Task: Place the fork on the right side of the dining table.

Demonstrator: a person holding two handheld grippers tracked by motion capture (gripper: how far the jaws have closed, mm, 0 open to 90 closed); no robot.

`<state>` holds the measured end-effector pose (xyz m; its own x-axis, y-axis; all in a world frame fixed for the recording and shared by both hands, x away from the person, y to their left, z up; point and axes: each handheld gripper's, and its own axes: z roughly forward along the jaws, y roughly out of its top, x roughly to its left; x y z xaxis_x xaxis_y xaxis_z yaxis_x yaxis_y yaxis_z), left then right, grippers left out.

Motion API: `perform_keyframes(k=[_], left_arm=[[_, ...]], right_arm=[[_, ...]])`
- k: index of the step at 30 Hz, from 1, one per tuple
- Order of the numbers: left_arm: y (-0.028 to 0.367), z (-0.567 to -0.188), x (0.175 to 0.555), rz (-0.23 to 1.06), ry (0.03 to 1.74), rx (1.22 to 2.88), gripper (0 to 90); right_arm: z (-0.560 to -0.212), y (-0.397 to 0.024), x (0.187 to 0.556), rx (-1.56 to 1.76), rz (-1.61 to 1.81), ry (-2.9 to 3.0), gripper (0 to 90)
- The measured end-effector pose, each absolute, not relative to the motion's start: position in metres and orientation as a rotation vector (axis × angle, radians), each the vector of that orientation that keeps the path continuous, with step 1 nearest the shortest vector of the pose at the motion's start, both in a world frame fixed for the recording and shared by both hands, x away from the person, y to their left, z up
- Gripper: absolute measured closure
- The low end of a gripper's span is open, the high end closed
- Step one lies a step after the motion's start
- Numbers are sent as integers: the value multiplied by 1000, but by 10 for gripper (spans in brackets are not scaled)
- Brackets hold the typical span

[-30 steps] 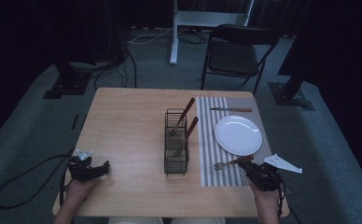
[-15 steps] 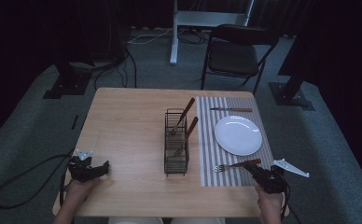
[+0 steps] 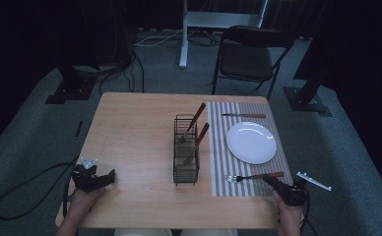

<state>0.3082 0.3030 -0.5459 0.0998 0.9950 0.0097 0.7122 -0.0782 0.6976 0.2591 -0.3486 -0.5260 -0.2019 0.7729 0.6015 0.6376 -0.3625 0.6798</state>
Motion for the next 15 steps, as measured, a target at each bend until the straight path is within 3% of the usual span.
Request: perform_keyframes(k=[10, 15], left_arm=[[303, -546, 308, 687, 1666, 1850, 69], [303, -546, 308, 687, 1666, 1850, 69]], right_arm=[[-543, -357, 270, 2009, 1535, 1708, 696], [-547, -362, 276, 2052, 1494, 1711, 613]])
